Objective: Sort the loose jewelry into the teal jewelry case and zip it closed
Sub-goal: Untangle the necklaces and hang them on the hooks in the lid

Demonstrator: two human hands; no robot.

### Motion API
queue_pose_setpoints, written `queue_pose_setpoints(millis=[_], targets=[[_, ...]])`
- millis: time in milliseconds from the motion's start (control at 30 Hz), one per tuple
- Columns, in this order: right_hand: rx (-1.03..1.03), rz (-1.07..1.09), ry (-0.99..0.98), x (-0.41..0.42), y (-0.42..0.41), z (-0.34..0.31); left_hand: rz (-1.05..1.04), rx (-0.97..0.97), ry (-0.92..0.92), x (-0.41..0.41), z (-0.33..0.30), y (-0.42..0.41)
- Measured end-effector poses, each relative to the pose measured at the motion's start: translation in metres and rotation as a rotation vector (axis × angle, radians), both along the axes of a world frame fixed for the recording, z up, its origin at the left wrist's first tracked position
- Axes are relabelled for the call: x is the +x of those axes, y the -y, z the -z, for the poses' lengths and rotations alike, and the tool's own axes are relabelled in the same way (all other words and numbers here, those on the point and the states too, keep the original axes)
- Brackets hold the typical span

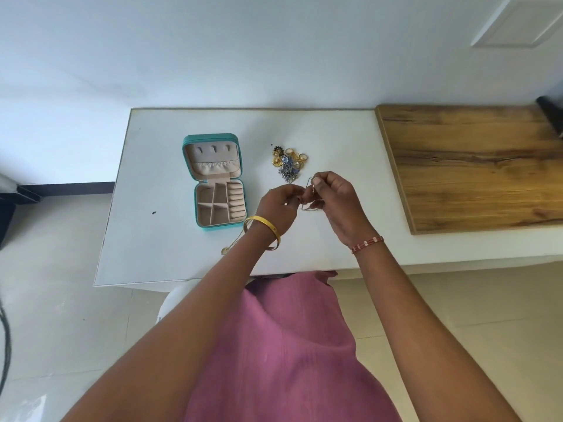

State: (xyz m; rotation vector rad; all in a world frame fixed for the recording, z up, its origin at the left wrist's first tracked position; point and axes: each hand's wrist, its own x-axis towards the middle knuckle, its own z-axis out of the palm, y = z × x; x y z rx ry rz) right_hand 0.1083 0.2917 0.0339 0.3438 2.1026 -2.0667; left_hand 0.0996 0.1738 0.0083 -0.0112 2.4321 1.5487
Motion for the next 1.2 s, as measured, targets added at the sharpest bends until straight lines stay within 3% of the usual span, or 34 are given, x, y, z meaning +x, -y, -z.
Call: queue_pose_setpoints(millis=[167,367,533,833,1033,1200], targets=[[0.062,0.032,-0.075,-0.006,-0.001,-0.020,-0.040,0.150,0.032,0.002,-0.017,0.008],[-0.186,0.132,-0.057,-0.009,-0.007,-0.031,-0.201,0.495,0.227,-0.010,-0.035,0.020],[-0.192,0.209,-0.083,-0.016,-0.018,-0.035,-0.182,0.543,0.282,-0.013,-0.031,0.032],[-0.361,0.524,-0.022,-0.027,-0.047,-0.022,-0.403,0.652,0.342,-0.013,-0.004,0.050],[-0.375,0.530,0.028,-0.024,-0.051,-0.002,-0.458,0.725,0.417,-0.009,0.003,0.055],[-0.181,0.424,0.094,-0.018,-0.047,0.018,-0.340,0.793,0.464,-0.002,0.002,0.058]])
